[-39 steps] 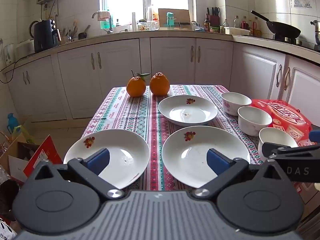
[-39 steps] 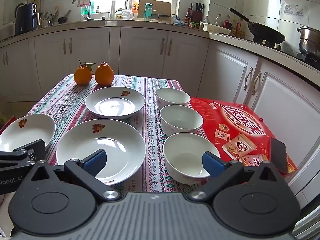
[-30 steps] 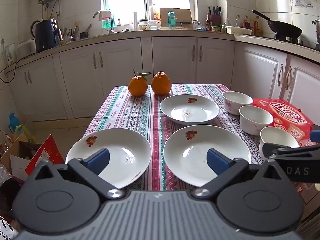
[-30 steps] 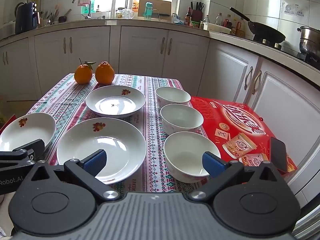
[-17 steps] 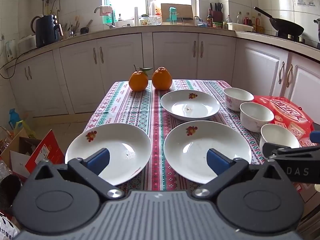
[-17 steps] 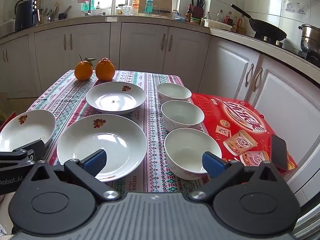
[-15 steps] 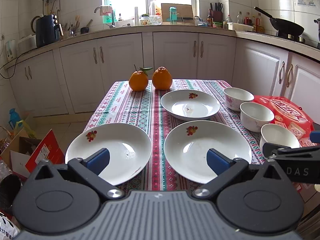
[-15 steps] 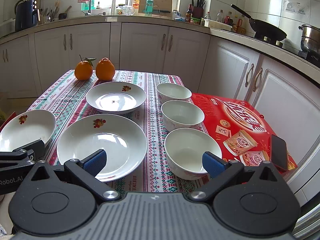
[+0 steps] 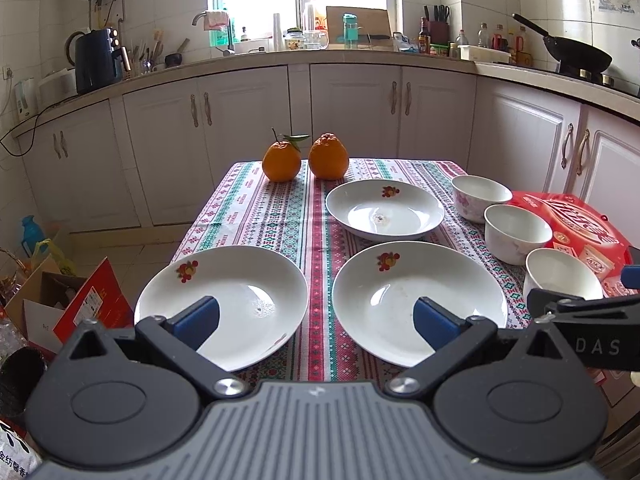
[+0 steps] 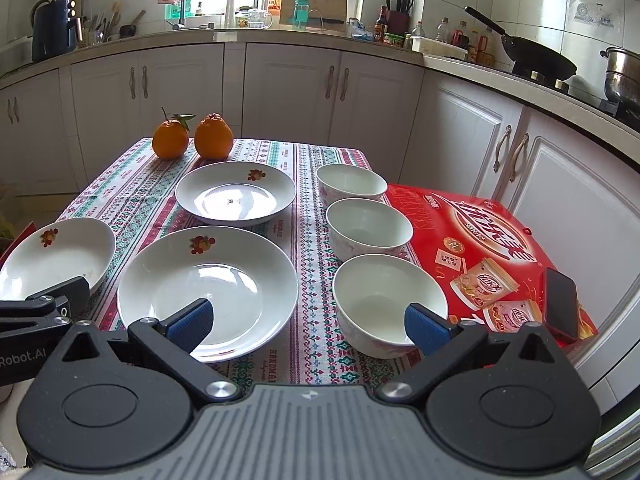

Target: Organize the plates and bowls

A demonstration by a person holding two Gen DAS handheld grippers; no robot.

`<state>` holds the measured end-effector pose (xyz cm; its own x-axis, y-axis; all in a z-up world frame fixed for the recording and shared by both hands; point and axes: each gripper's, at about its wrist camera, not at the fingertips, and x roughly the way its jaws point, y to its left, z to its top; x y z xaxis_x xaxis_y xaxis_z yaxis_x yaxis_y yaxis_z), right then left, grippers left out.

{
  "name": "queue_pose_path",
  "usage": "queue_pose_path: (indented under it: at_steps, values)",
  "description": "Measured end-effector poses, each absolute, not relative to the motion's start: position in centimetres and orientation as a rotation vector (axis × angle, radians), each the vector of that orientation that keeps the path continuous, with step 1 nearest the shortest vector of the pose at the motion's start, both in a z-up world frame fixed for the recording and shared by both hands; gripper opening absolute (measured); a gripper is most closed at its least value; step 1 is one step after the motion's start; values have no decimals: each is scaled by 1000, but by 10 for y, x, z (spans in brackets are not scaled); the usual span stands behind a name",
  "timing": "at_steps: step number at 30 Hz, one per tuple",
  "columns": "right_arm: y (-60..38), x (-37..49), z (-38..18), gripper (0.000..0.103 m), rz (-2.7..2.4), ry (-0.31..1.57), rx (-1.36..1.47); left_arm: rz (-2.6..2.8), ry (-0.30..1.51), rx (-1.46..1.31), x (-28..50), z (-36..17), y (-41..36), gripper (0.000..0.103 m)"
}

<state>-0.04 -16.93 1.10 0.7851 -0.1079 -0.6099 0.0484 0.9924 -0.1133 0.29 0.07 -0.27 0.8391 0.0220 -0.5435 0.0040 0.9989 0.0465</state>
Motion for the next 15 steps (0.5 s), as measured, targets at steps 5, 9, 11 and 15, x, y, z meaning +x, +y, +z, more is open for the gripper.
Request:
queue_pose_path:
  at_steps: [5, 9, 11, 15]
  values:
    - [-169, 0, 11, 103, -85, 663, -97, 11, 576, 47, 3, -2, 1, 102]
    - [-169, 0, 11, 103, -85, 662, -97, 10, 576, 46, 3, -2, 1, 102]
    - [-169, 0, 11, 103, -85, 663, -98, 11, 576, 46, 3, -2, 1, 102]
    - [-169, 0, 11, 103, -85, 663, -97, 11, 576, 46, 3, -2, 1, 102]
